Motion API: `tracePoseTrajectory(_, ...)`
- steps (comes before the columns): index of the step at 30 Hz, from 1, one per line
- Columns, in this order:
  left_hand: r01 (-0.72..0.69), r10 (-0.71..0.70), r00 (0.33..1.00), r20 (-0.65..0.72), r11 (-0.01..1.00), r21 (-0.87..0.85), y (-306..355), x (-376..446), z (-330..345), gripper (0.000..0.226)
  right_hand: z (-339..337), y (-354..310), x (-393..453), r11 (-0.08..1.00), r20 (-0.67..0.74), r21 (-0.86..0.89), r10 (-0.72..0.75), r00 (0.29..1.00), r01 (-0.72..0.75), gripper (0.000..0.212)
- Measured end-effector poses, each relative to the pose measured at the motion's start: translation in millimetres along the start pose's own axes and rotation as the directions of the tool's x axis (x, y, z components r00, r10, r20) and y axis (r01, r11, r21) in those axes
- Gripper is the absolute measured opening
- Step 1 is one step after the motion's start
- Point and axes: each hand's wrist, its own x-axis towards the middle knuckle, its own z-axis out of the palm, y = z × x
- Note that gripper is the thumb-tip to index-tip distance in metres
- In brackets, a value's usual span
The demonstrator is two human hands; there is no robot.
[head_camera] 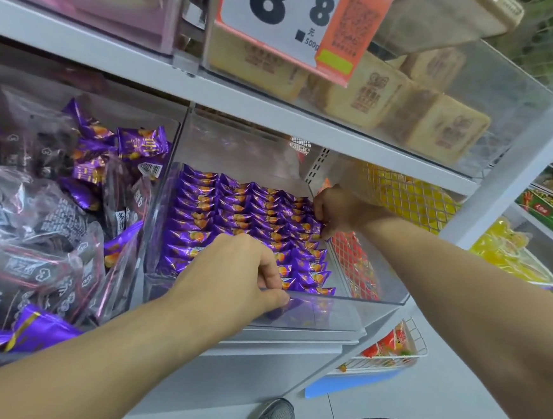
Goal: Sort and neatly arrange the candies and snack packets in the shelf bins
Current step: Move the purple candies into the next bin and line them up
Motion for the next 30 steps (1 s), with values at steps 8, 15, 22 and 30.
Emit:
tracePoseTrajectory(8, -0.010, 0.010, 1.000, 0.003, 1.000, 0.000, -1, -1, 0, 0.020, 4, 3, 2, 0.999, -0.014, -0.024, -0.036, 0.999, 0.036, 0.046)
tracePoseTrajectory(15, -0.020, 0.020, 1.000, 0.012, 1.000, 0.020, 3, -3, -3, 0.019, -15, -5, -22, 0.999, -0.210, -0.014, -0.045, 0.977, 0.043, 0.029)
tracePoseTrajectory(22, -0.256, 0.263, 0.954, -0.147, 0.965, 0.062, 29, -36, -44, 0.008, -43, -99, -102, 0.746, -0.452, 0.609, 0.046, 0.891, 0.270, 0.010)
tracePoseTrajectory(30, 0.005, 0.001, 0.931, -0.364, 1.000, 0.016, -64, -54, -157, 0.009, -78, -230, -132, 0.414, -0.569, 0.722, -0.101, 0.816, 0.554, 0.012)
